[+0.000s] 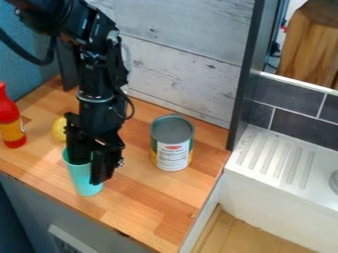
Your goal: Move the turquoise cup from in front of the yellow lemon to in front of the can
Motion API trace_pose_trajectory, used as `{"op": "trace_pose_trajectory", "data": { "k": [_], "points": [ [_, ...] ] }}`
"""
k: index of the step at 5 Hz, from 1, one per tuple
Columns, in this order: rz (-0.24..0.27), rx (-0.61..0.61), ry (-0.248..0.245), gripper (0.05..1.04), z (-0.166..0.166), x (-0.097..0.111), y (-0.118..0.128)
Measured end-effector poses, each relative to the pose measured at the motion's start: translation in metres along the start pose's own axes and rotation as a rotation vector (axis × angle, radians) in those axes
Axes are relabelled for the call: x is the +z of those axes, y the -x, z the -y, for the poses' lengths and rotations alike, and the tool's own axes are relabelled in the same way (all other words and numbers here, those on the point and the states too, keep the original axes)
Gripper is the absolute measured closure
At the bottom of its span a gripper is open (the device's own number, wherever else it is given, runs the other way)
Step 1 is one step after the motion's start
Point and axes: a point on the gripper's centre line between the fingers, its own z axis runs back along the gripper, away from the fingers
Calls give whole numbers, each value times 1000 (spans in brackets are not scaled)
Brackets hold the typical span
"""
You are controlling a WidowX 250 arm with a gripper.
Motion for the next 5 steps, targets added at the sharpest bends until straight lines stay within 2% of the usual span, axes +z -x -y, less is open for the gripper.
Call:
{"op": "trace_pose_trajectory", "data": {
  "k": [1,2,3,4,5],
  "points": [
    [-3,24,0,662,0,-1,0],
    [-23,38,-12,869,-2,-3,2],
    [-60,64,-66,969,0,-2,5],
    [-43,75,-128,984,9,14,5],
    [34,38,-146,984,22,37,2]
  ]
}}
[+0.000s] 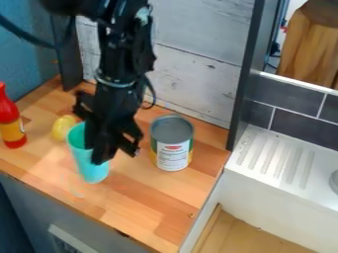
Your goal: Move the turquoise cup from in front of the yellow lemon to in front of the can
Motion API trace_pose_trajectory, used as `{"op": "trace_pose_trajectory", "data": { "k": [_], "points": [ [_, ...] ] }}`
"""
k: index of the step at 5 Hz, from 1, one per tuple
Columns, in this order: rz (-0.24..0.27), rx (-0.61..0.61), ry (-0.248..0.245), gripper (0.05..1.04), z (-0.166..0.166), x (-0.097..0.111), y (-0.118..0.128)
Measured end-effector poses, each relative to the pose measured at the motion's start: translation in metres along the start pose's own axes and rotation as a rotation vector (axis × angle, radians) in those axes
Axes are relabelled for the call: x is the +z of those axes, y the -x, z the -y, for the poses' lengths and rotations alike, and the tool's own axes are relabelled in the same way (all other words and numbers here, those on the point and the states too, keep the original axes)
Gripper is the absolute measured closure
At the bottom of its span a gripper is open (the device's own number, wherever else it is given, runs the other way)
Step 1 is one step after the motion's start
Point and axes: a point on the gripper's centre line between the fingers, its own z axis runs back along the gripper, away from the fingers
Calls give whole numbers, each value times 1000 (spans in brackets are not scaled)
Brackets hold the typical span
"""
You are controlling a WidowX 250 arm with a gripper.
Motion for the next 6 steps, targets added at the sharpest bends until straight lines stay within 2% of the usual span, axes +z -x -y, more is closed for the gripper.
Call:
{"op": "trace_pose_trajectory", "data": {
  "k": [1,2,3,4,5,6],
  "points": [
    [45,-100,37,984,23,11,-4],
    [84,-234,101,984,43,13,-9],
    [66,-369,125,984,72,-5,-13],
    [75,-424,144,984,81,-16,-20],
    [52,-456,102,985,90,-24,-36],
    [43,-442,81,955,90,-24,-42]
  ]
}}
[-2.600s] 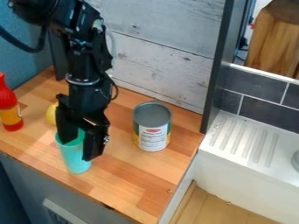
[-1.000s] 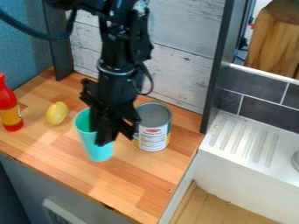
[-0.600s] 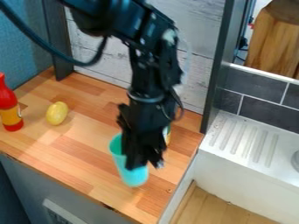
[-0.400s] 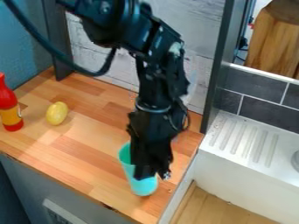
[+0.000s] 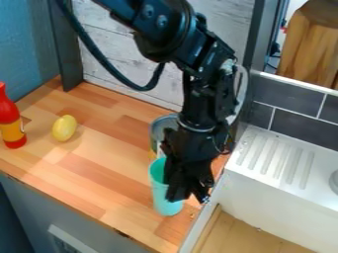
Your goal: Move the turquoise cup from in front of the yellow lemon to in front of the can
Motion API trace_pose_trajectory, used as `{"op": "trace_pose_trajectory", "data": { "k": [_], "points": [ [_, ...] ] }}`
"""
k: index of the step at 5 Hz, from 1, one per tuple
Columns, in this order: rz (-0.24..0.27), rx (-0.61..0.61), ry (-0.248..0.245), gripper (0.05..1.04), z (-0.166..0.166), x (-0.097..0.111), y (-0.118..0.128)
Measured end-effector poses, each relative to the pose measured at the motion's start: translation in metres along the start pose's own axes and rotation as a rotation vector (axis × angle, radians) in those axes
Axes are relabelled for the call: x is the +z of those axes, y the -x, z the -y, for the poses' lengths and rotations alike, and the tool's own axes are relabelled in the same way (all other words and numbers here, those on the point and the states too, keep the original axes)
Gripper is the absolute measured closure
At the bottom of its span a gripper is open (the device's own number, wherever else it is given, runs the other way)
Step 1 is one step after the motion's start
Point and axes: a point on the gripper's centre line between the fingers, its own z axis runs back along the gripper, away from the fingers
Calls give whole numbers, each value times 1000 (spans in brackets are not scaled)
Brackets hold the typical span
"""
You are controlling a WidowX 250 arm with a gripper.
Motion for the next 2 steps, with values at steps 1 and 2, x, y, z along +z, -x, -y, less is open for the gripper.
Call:
{"op": "trace_pose_trajectory", "data": {
  "k": [1,2],
  "points": [
    [-50,11,26,745,5,-8,10],
    [66,51,19,439,5,22,25]
  ]
}}
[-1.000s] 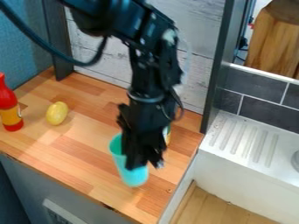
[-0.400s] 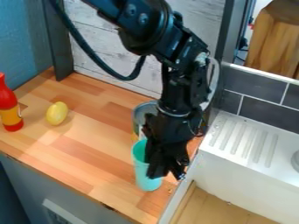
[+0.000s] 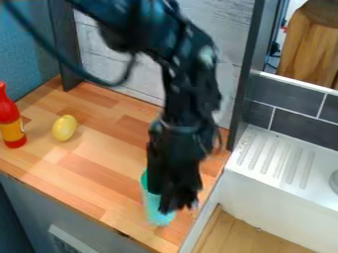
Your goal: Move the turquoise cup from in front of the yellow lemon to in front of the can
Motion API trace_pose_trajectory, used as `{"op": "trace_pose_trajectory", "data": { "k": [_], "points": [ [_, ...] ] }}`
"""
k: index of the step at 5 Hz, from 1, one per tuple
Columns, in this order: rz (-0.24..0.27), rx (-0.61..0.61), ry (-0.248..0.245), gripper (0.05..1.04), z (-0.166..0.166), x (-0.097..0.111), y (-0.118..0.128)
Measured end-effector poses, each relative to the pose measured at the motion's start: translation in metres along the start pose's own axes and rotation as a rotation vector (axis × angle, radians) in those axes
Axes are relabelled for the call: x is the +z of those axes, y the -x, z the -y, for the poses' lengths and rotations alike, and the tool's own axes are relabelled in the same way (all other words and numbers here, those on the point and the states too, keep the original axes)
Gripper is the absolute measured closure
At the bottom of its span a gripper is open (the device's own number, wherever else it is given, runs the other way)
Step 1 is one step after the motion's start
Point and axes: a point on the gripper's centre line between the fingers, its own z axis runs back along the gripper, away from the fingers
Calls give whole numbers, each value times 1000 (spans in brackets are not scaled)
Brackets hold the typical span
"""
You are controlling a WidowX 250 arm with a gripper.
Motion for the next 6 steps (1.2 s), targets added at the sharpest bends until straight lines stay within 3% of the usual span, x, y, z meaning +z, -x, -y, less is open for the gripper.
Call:
{"op": "trace_pose_trajectory", "data": {
  "k": [1,2,3,4,6],
  "points": [
    [106,85,-31,144,-11,40,21],
    [165,210,-51,69,-39,67,51],
    [72,417,-72,75,-70,64,83],
    [59,588,-63,75,-113,60,113],
    [36,606,-92,75,-202,71,149]
  ]
}}
